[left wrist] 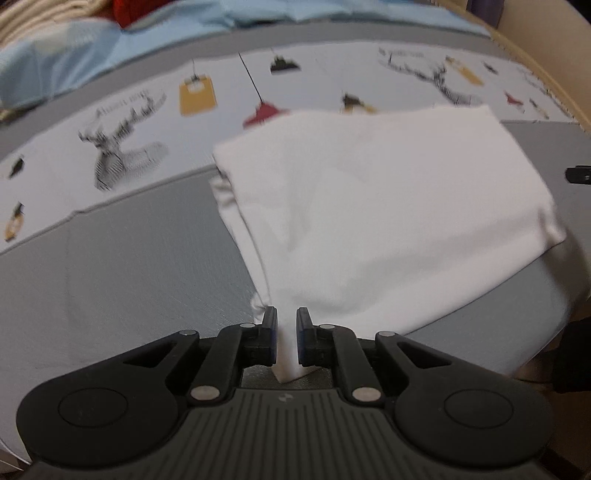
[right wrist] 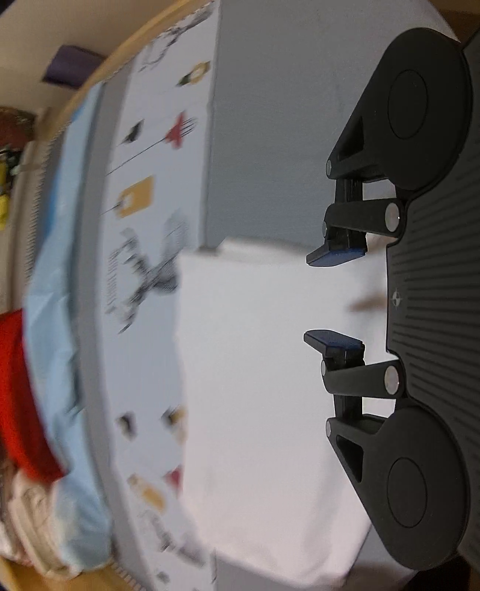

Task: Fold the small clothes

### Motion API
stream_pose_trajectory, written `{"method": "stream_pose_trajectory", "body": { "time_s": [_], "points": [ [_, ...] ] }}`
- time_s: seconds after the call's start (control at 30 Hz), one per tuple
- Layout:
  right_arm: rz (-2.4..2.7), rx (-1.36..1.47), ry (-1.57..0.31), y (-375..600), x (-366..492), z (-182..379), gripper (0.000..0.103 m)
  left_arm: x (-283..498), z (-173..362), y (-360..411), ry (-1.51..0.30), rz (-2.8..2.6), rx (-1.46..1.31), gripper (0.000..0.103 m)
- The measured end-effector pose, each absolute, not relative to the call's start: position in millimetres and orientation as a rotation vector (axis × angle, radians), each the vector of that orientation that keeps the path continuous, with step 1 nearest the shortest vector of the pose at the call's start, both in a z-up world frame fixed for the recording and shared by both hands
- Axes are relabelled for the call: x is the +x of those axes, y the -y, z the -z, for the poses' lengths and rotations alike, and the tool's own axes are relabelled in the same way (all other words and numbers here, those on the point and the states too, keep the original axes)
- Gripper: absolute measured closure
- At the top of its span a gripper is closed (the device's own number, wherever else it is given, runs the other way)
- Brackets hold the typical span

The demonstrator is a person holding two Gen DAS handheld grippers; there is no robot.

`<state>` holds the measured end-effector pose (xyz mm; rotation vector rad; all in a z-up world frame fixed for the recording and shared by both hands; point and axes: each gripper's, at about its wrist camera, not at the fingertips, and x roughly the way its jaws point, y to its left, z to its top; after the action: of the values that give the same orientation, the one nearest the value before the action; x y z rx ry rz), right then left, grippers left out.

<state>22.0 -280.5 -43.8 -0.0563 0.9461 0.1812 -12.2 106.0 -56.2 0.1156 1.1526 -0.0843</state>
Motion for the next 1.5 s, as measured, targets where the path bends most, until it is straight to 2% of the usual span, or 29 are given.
{"method": "stream_pose_trajectory", "body": {
  "time_s": [0.2,0.33,0.43,0.6,0.83,0.87,0.93,0.97,1.03,1.23,1.3,1.33,1.37,1.4,1.43,1.47,1.5],
  "points": [
    [-0.272,-0.009,-0.864,216.3,0.1,28.0,0.062,-32.0,15.4,-127.0,-1.069,0.072,0.154,0.09],
    [-0.34,-0.043,-0.842,164.0,-11.5,33.2,0.065,-42.8,13.2,-151.0,-1.007,0.016,0.132,0.089],
    [-0.418,-0.086,-0.836,123.0,-19.2,43.6,0.098,-42.2,22.3,-168.7,-1.023,-0.056,0.059,0.089],
    [-0.555,-0.154,-0.852,55.6,-34.9,62.7,0.099,-43.5,18.1,-191.6,-1.005,-0.098,-0.028,0.089],
    [-0.781,-0.336,-0.807,-27.7,-66.0,87.4,0.097,-41.3,26.0,-197.1,-1.039,-0.079,-0.015,0.089],
    [-0.803,-0.359,-0.812,-35.9,-68.3,92.2,0.094,-41.2,26.4,-197.7,-1.038,-0.076,-0.019,0.089],
    [-0.828,-0.42,-0.81,-51.5,-73.9,104.1,0.082,-41.1,26.2,-199.8,-1.036,-0.075,-0.033,0.089],
    [-0.838,-0.444,-0.811,-57.7,-75.2,109.0,0.07,-40.6,26.8,-201.8,-1.039,-0.077,-0.041,0.089],
    [-0.866,-0.486,-0.829,-66.4,-76.8,117.7,0.06,-39.6,27.4,-205.2,-1.044,-0.082,-0.054,0.089],
    [-0.855,-0.55,-0.835,-80.9,-75.2,133.3,0.059,-35.4,27.5,-210.9,-1.046,-0.084,-0.082,0.089],
    [-0.854,-0.544,-0.845,-79.4,-72.0,133.5,0.07,-33.5,27.2,-212.2,-1.048,-0.083,-0.094,0.089],
    [-0.852,-0.544,-0.849,-79.0,-70.6,132.1,0.083,-32.1,27.2,-213.6,-1.05,-0.079,-0.104,0.089],
    [-0.859,-0.535,-0.856,-77.9,-69.3,130.5,0.092,-30.4,27.9,-214.9,-1.055,-0.076,-0.118,0.089],
    [-0.862,-0.509,-0.865,-74.9,-67.4,126.5,0.094,-28.1,29.1,-216.1,-1.063,-0.076,-0.134,0.089],
    [-0.86,-0.478,-0.872,-70.2,-65.2,121.9,0.094,-25.5,30.4,-217.3,-1.07,-0.075,-0.151,0.084],
    [-0.857,-0.445,-0.874,-66.3,-64.0,116.1,0.094,-22.0,32.4,-219.2,-1.077,-0.07,-0.182,0.071],
    [-0.857,-0.412,-0.871,-62.3,-61.3,109.8,0.094,-18.4,34.1,-221.0,-1.084,-0.065,-0.211,0.063]
  ]
}}
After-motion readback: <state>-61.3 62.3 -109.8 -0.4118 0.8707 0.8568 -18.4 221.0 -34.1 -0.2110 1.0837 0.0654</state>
